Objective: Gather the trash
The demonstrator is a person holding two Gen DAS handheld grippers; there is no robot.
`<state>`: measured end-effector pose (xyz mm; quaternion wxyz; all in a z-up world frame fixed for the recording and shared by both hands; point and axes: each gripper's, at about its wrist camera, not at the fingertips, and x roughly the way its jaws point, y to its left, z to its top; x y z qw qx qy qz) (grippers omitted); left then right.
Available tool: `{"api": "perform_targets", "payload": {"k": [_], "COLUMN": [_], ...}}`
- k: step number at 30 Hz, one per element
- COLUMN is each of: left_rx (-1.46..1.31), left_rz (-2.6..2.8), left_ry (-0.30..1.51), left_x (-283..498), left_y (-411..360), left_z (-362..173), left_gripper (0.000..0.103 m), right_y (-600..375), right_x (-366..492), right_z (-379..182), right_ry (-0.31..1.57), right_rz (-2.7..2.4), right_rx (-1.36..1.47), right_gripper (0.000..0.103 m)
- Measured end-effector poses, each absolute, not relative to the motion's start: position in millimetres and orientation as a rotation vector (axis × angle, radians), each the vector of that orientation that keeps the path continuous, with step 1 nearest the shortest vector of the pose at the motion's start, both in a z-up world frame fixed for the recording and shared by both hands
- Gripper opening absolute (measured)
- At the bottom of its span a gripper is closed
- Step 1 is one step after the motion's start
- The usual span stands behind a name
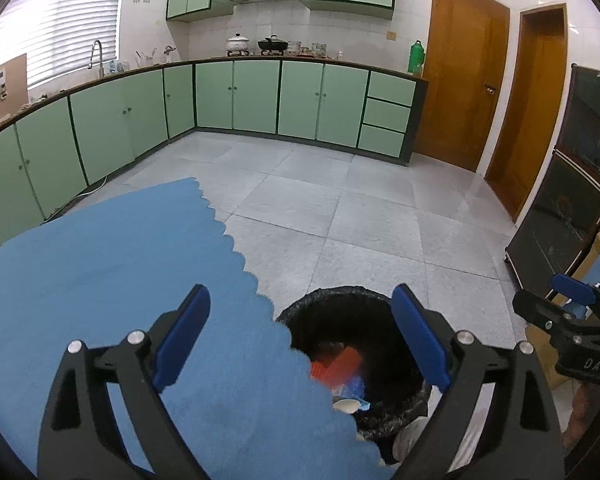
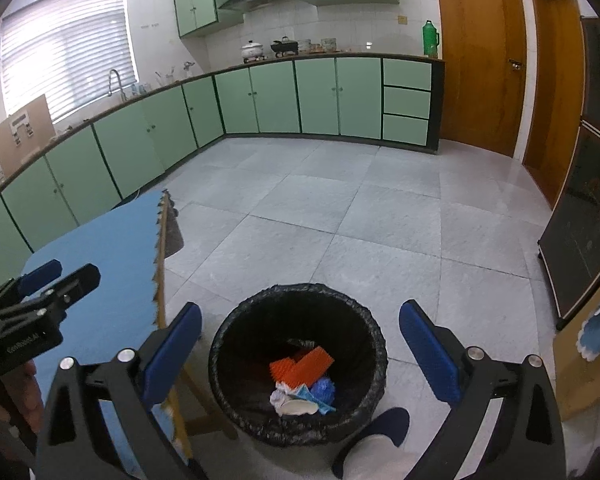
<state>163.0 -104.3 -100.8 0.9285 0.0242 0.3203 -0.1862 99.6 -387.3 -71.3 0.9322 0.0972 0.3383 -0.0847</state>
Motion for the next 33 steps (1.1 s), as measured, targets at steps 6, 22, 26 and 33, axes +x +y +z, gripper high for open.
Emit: {"api": "perform_targets", "payload": {"k": [6, 22, 26, 33], "left_rx": [0.067, 0.078, 0.065, 0.068], "left_rz": [-0.361, -0.317, -0.301, -0.294], "left_ry": [0.642, 0.555, 0.540, 0.512], "left_x": [127, 49, 40, 30], "left_y": [-98, -72, -67, -63], "left_z": [-87, -43, -37, -30], "left_gripper": [0.091, 0.091, 0.091, 0.091], "right_y": [-373, -351, -343, -339], "right_x": [66, 2, -3, -7], "right_z": [-49, -6, -1, 3], "right_ry": [0.670, 0.570, 0.556, 0.530], "right_rz": [-0.162, -0.087, -0.074, -0.063], "right_rx": [0.161, 0.143, 0.132, 0.139], "right_gripper": [0.097, 0.097, 0.097, 0.097]}}
